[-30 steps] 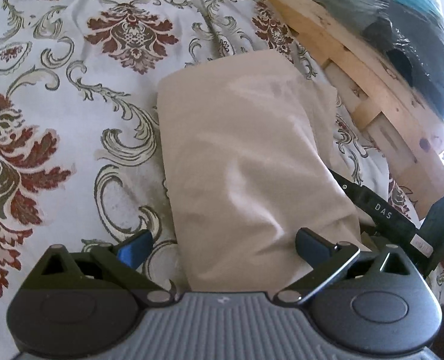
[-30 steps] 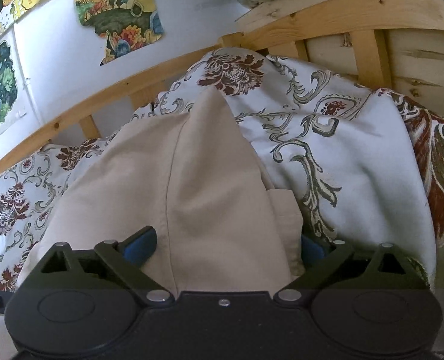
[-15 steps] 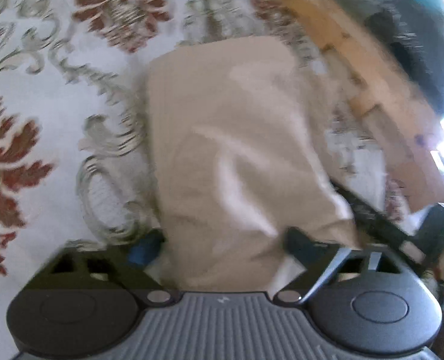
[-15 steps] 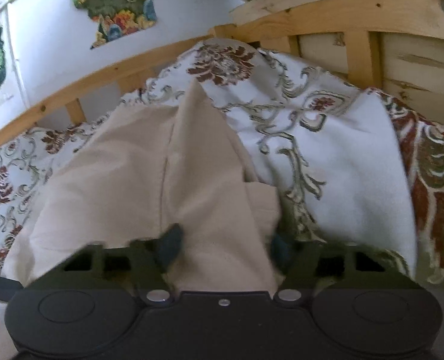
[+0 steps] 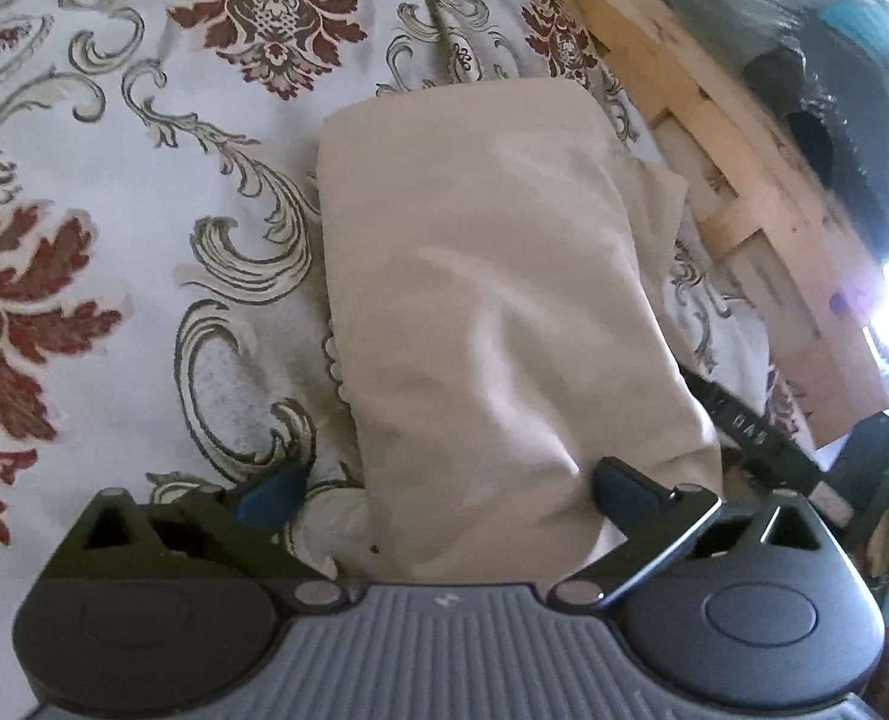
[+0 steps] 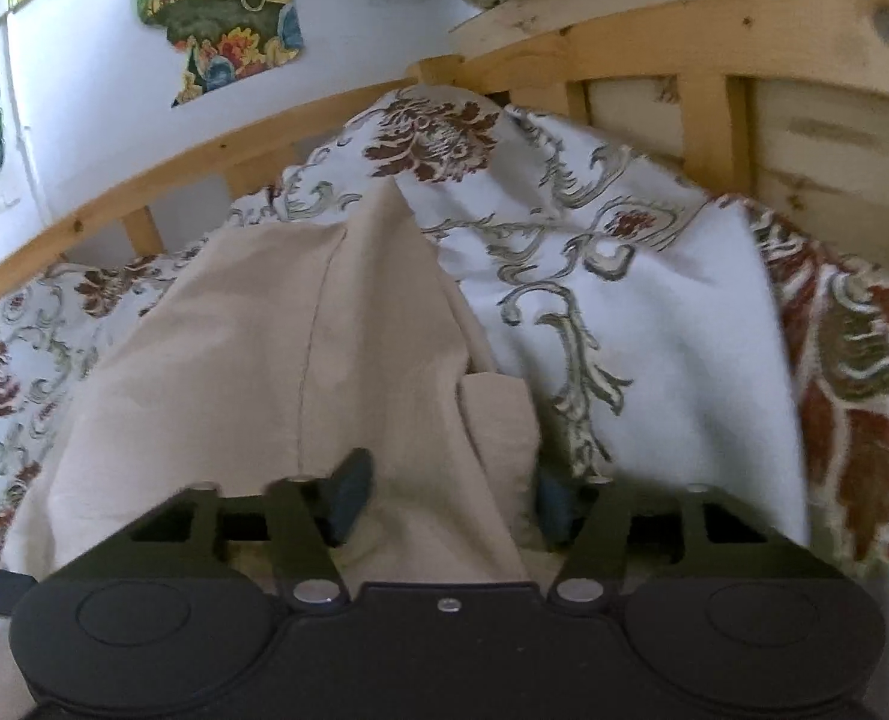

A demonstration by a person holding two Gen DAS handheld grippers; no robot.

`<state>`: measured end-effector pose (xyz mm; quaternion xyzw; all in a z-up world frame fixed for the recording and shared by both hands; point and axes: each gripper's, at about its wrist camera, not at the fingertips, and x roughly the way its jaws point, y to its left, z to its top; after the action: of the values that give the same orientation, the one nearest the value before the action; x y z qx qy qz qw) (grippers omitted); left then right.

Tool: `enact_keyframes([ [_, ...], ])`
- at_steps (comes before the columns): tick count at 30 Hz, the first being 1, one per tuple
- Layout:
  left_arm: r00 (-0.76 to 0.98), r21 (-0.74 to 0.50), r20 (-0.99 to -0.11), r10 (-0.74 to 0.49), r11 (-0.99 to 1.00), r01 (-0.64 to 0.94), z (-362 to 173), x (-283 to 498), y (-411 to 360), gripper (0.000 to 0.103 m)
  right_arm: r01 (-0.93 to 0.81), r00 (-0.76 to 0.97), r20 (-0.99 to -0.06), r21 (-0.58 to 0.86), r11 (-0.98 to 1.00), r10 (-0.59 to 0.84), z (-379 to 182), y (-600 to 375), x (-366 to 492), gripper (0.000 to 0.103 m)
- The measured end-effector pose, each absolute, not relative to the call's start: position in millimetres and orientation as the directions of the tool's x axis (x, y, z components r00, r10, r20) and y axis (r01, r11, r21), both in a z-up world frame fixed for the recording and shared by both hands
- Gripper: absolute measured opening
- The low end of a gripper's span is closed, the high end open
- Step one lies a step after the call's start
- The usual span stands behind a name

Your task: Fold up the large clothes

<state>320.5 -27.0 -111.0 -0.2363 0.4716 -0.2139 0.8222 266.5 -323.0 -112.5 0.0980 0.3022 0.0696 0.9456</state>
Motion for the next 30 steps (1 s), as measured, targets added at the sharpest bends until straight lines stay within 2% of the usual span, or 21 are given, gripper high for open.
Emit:
enact_keyframes([
  [2, 0.464, -0.600, -0.662, -0.588, 0.787, 0.143, -115, 324, -28, 0.103, -0.091, 0.810, -0.557, 0.191, 0.977, 0.184, -117, -319, 268, 0.076],
  [5, 0.471, -0.606, -0.654, -0.591, 0.783, 0.140, -117, 327, -30, 0.103, -0.102, 0.813, -0.547, 0.202, 0.974, 0.199, -121, -321, 270, 0.075],
  [7, 0.469, -0.606, -0.658, -0.590, 0.784, 0.135, -116, 328, -32, 0.103, -0.097, 0.813, -0.545, 0.218, 0.971, 0.203, -122, -323, 269, 0.057],
  [8, 0.468, -0.604, -0.659, -0.590, 0.785, 0.140, -115, 328, -33, 0.102, -0.092, 0.813, -0.545, 0.227, 0.969, 0.205, -121, -325, 269, 0.053],
  [10, 0.462, -0.612, -0.647, -0.607, 0.774, 0.161, -112, 326, -37, 0.091, -0.079, 0.811, -0.546, 0.254, 0.964, 0.211, -119, -329, 266, 0.034],
  [11, 0.470, -0.609, -0.643, -0.605, 0.776, 0.166, -108, 324, -39, 0.088, -0.079, 0.811, -0.544, 0.267, 0.961, 0.217, -117, -329, 264, 0.031],
  [13, 0.489, -0.589, -0.645, -0.587, 0.790, 0.173, -102, 321, -43, 0.081, -0.087, 0.810, -0.540, 0.278, 0.957, 0.230, -112, -327, 258, 0.018],
  [15, 0.514, -0.576, -0.642, -0.569, 0.800, 0.166, -96, 316, -44, 0.069, -0.126, 0.811, -0.524, 0.280, 0.952, 0.262, -102, -321, 248, 0.011],
  [18, 0.540, -0.611, -0.610, -0.581, 0.778, 0.148, -89, 307, -34, 0.055, -0.183, 0.821, -0.488, 0.266, 0.946, 0.296, -86, -309, 228, 0.009],
  [21, 0.551, -0.619, -0.592, -0.588, 0.770, 0.156, -84, 298, -27, 0.049, -0.218, 0.833, -0.456, 0.248, 0.944, 0.312, -71, -296, 214, 0.007],
  [26, 0.566, -0.630, -0.568, -0.597, 0.758, 0.168, -76, 283, -10, 0.046, -0.226, 0.850, -0.410, 0.286, 0.931, 0.333, -52, -286, 205, 0.005],
  [29, 0.548, -0.610, -0.598, -0.584, 0.776, 0.162, -78, 283, -8, 0.048, -0.203, 0.838, -0.440, 0.295, 0.934, 0.321, -50, -284, 208, 0.006],
  [30, 0.535, -0.602, -0.616, -0.579, 0.783, 0.154, -81, 285, -8, 0.051, -0.179, 0.837, -0.458, 0.291, 0.940, 0.301, -53, -286, 210, 0.009],
])
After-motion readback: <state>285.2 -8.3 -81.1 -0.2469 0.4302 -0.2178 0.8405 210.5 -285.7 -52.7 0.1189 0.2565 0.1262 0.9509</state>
